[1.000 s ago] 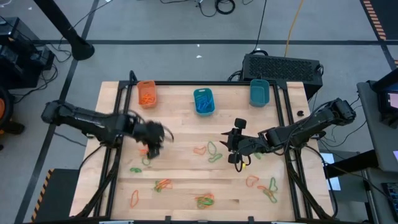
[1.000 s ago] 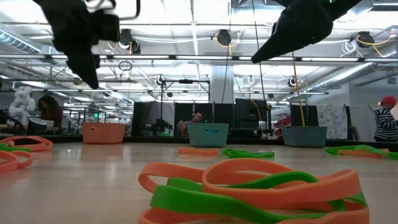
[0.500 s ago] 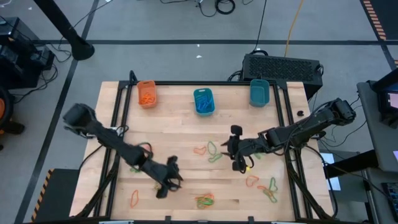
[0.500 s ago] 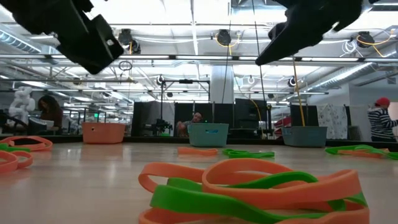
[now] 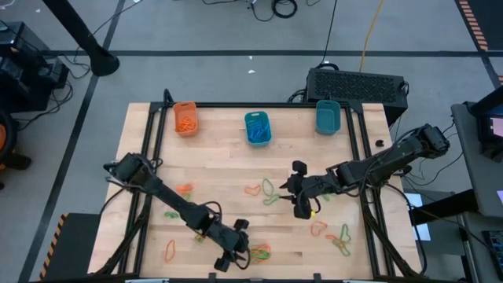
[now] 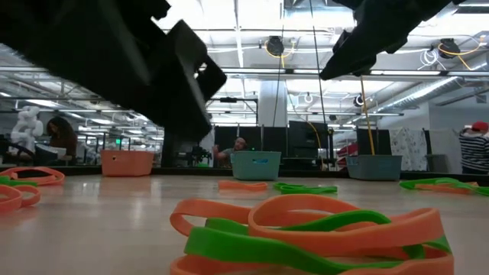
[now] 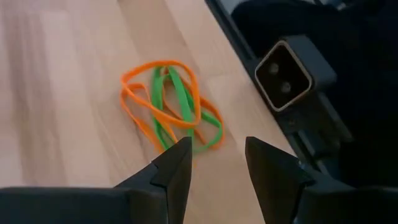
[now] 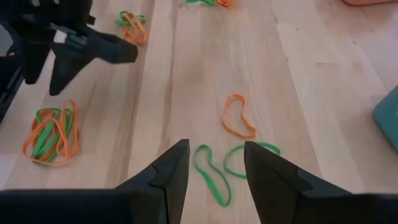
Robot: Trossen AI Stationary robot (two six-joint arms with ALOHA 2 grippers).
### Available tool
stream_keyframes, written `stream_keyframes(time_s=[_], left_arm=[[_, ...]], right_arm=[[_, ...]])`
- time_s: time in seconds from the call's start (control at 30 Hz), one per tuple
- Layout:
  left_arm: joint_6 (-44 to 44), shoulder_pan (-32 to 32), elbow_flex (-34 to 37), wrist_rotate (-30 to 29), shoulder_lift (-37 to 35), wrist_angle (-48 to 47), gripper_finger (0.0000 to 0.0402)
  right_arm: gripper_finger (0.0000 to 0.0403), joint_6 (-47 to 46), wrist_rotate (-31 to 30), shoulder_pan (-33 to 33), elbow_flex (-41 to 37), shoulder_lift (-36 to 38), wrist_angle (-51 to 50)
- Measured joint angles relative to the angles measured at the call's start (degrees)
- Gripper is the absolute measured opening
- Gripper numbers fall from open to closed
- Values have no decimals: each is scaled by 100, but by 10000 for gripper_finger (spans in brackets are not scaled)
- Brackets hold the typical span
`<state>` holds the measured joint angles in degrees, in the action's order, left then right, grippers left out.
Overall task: Sort rubber bands into baskets
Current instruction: Put the orange rubber band into the orange bin
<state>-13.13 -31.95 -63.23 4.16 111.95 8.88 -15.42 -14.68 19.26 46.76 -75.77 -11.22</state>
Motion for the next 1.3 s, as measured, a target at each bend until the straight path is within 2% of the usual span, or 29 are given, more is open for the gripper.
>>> stream_keyframes(time_s=[0.5,0.87,1.03,1.13,1.3], left_arm=[[200,242,-12,93,163,-39,157],[56,354,-10,756,664,583,155],[39,381,-10,774,671,540,118],[39,388,-10,761,671,499,81],[76,384,-10,668,632,388,12]], right_arm=[[146,280,-20,149,0,0,31],[146,291,-21,149,0,0,22],[146,302,82,149,0,0,8],[146,281,319,150,0,0,-33],[146,270,348,153,0,0,-33]])
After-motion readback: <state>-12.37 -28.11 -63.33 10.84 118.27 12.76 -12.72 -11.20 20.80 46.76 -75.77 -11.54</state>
